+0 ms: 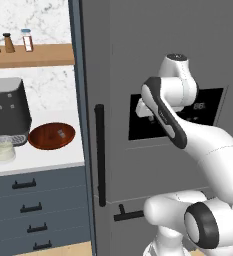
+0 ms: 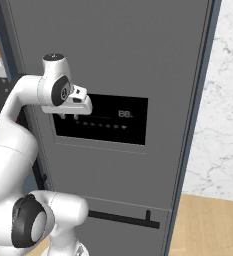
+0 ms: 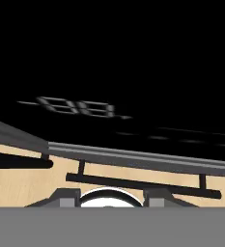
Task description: Grab a lemon wedge from the fridge and one ice cube from the ice bowl, and put them in the glass of lemonade.
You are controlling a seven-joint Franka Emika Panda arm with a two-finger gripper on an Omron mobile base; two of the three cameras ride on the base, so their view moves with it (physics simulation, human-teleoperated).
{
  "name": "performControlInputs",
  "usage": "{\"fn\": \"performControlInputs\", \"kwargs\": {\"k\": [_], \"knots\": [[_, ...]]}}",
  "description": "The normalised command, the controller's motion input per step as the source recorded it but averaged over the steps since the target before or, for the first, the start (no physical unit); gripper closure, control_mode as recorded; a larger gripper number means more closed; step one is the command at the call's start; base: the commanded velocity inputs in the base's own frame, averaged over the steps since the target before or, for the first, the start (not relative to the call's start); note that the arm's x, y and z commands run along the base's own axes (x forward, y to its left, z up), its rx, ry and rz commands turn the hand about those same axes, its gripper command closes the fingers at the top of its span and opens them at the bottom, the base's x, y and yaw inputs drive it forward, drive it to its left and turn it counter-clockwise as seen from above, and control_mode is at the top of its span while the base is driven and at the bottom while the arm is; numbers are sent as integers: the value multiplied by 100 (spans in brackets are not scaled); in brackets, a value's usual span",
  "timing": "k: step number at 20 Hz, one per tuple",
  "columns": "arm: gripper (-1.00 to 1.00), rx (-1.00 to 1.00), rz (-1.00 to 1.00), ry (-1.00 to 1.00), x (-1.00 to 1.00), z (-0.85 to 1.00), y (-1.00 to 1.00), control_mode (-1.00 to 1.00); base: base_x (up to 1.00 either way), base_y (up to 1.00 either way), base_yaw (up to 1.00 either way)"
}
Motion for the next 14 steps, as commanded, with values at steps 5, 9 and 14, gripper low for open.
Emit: {"fn": "performControlInputs", "kwargs": {"k": [5, 9, 14], "knots": [[-100, 0, 3, -1, -25, -3, 0, -100, 0, 0, 0], [-100, 0, 2, 14, -56, -13, 0, -100, 0, 0, 0], [-100, 0, 0, 15, -47, -15, 0, -100, 0, 0, 0]]}}
